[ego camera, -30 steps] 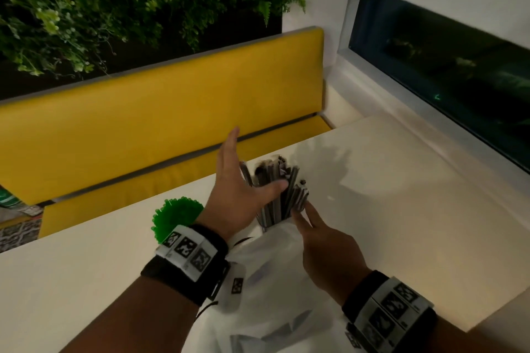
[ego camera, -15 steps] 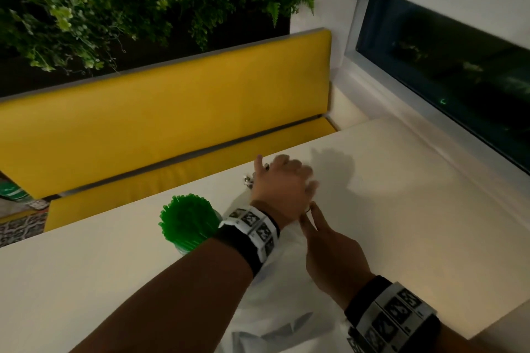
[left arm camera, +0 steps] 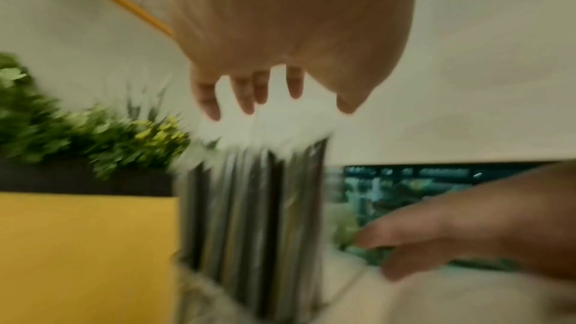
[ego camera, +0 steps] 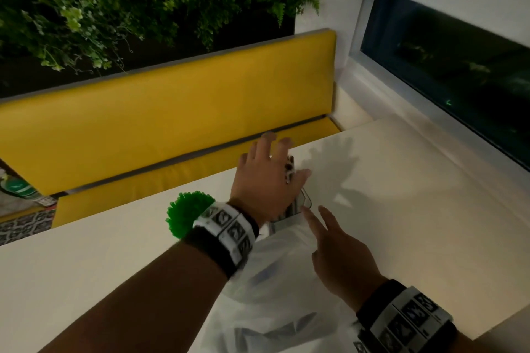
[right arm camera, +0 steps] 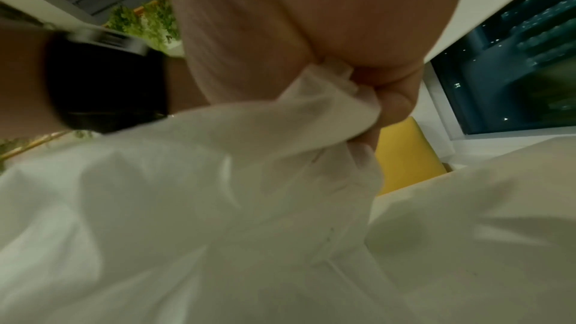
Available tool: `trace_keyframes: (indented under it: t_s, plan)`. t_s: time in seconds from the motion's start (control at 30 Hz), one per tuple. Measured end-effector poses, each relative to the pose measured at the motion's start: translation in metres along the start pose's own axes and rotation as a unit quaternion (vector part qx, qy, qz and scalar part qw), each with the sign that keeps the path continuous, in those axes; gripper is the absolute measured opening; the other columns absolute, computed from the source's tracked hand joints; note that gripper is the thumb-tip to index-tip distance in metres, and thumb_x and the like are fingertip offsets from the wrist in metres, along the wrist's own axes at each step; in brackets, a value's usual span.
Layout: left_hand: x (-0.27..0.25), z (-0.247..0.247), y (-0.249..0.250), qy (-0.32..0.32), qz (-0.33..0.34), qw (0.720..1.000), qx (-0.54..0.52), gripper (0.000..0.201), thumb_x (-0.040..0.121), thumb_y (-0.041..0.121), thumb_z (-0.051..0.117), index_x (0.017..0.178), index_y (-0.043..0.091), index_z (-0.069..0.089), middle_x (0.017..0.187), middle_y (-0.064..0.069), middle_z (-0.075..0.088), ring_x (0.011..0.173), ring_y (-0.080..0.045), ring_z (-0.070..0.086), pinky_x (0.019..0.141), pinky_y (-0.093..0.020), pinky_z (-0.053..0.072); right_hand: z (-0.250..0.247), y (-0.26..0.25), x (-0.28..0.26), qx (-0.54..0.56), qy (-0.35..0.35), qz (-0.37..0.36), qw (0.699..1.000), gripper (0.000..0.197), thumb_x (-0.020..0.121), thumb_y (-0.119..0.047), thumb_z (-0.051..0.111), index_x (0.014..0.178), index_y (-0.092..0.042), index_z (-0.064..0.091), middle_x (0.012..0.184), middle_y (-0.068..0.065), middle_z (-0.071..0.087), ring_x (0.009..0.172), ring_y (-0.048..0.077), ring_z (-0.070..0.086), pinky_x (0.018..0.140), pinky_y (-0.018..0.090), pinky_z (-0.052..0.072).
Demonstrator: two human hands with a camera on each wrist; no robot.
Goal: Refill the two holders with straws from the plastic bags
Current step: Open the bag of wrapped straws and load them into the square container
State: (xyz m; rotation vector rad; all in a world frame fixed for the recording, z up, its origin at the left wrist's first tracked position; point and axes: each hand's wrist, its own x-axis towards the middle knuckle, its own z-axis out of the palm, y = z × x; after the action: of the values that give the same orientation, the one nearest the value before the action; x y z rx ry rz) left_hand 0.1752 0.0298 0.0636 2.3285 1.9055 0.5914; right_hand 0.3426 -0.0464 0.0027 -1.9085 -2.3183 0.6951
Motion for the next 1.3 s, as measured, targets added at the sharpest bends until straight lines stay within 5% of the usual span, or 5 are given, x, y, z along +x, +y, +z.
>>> trace_keyframes:
  t_s: [0.17, 0.47, 0.83, 1.0, 1.3]
  plan:
    - [-0.106, -0.006, 0.034, -0.079, 0.131, 0.977, -0.149, 0.018, 0.100, 0.031, 0.048, 0.092, 0.021, 0.061, 0.088, 0.001, 0.062, 0.078, -0.014, 0.051, 0.071, -0.029, 0.038, 0.000, 0.009, -0.017, 0.098, 0.035, -0.056, 0.993, 0.058, 0.094, -0.021, 0.052, 0.142, -0.044, 0.029, 0.139, -0.013, 0.043, 0.094, 0.011, 0.063, 0.069, 0.019, 0.049]
    - [-0.176, 0.094, 0.018, -0.440, -0.101, 0.888, -0.086, 0.066, 0.095, 0.057, 0.009, 0.143, 0.025, 0.042, 0.143, -0.013, 0.051, 0.134, -0.031, 0.047, 0.114, -0.037, 0.031, 0.010, -0.013, -0.050, 0.262, 0.020, -0.168, 0.950, 0.044, 0.077, 0.000, 0.060, 0.088, -0.041, 0.049, 0.100, -0.020, 0.054, 0.096, 0.005, 0.056, 0.080, 0.026, 0.050]
    - [-0.181, 0.080, 0.019, -0.455, -0.087, 0.883, -0.069, 0.047, 0.106, 0.045, 0.027, 0.127, 0.015, 0.057, 0.132, -0.011, 0.060, 0.124, -0.031, 0.055, 0.100, -0.035, 0.039, 0.002, 0.002, -0.062, 0.086, 0.021, -0.213, 0.973, 0.025, 0.087, -0.015, 0.061, 0.091, -0.040, 0.061, 0.115, -0.028, 0.040, 0.073, -0.006, 0.052, 0.059, 0.007, 0.042]
    - [-0.170, 0.043, 0.005, -0.376, -0.023, 0.906, -0.192, 0.036, 0.095, 0.036, 0.054, 0.131, 0.039, 0.049, 0.125, 0.016, 0.060, 0.102, 0.004, 0.051, 0.087, 0.004, 0.030, 0.006, 0.026, -0.058, 0.053, 0.050, -0.131, 0.989, 0.032, 0.084, -0.007, 0.063, 0.093, -0.038, 0.066, 0.103, -0.019, 0.052, 0.067, 0.007, 0.057, 0.054, 0.014, 0.045]
    - [-0.132, -0.019, 0.003, -0.308, -0.090, 0.814, -0.484, 0.014, 0.077, 0.018, 0.076, 0.090, 0.021, 0.071, 0.085, 0.000, 0.071, 0.081, -0.014, 0.066, 0.090, -0.045, 0.056, 0.011, 0.039, -0.031, 0.076, 0.000, -0.043, 0.996, 0.014, 0.097, -0.030, 0.040, 0.101, -0.042, 0.045, 0.070, -0.008, 0.053, 0.064, 0.010, 0.052, 0.059, 0.029, 0.043]
